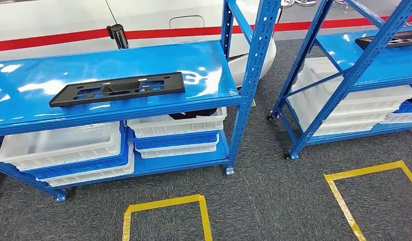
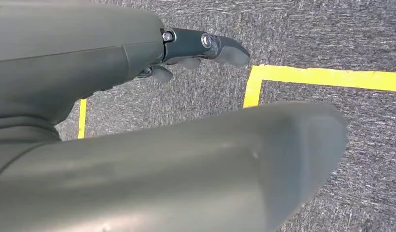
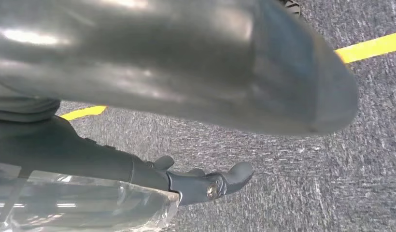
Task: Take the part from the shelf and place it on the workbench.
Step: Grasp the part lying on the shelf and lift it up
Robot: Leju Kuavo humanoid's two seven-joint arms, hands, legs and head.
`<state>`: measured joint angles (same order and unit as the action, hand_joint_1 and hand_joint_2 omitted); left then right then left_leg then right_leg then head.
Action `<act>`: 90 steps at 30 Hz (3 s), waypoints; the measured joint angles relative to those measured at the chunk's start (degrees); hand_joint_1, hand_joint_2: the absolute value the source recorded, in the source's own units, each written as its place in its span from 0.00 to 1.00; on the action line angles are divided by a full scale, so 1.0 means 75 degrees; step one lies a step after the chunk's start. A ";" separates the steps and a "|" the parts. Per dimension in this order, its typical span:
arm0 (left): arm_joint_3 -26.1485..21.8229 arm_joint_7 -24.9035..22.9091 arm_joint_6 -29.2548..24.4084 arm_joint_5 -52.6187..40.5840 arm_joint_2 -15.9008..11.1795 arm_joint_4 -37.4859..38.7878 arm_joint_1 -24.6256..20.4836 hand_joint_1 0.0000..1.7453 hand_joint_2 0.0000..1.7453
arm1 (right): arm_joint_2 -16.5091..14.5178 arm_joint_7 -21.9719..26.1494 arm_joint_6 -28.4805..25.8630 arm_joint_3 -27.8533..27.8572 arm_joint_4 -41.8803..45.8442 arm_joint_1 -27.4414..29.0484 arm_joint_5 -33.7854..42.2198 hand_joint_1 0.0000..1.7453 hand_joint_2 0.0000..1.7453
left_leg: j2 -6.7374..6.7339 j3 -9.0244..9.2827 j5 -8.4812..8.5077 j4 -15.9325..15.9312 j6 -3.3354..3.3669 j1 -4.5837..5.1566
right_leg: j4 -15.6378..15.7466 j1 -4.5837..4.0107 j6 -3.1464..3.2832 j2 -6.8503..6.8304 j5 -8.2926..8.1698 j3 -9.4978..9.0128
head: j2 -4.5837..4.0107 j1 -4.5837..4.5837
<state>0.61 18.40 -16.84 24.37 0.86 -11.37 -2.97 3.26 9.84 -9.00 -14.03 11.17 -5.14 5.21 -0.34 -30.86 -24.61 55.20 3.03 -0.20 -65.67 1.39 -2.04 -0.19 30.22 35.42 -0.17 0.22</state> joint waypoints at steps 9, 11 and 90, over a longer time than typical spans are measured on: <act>0.0002 -0.0024 0.0011 -0.0039 -0.0006 0.0000 -0.0015 0.00 0.00 | -0.0013 0.0003 0.0063 -0.0020 0.0000 -0.0011 -0.0058 0.00 0.00 | 0.0074 -0.0119 -0.0209 0.0300 -0.0350 -0.0021 | 0.1416 0.0085 0.0290 -0.0027 -0.0535 -0.0714 | 0.0000 -0.0028; 0.0003 -0.0026 0.0013 -0.0041 -0.0004 0.0000 -0.0015 0.00 0.00 | -0.0018 0.0003 0.0070 -0.0026 0.0000 -0.0011 -0.0063 0.00 0.00 | 0.0074 -0.0169 -0.0322 0.0435 -0.0377 -0.0033 | 0.1422 0.0099 0.0321 -0.0037 -0.0542 -0.0713 | 0.0000 -0.0035; 0.0090 0.0077 -0.0425 -0.0276 -0.0016 0.0041 -0.0075 0.00 0.00 | 0.0147 0.3385 -0.2068 0.0318 0.1402 -0.1799 -0.2006 0.00 1.00 | -0.0075 -0.0237 0.0000 0.0247 -0.0172 0.0125 | 0.1406 -0.0069 0.0134 -0.0306 -0.0360 -0.0851 | 0.0000 -0.0090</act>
<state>1.28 18.98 -20.03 22.30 0.74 -11.06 -3.53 4.36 35.22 -24.52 -11.65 21.68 -18.63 -9.83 -0.91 -32.63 -24.61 57.06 1.75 0.74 -55.12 0.87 -1.03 -2.49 27.51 29.04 -0.17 -0.46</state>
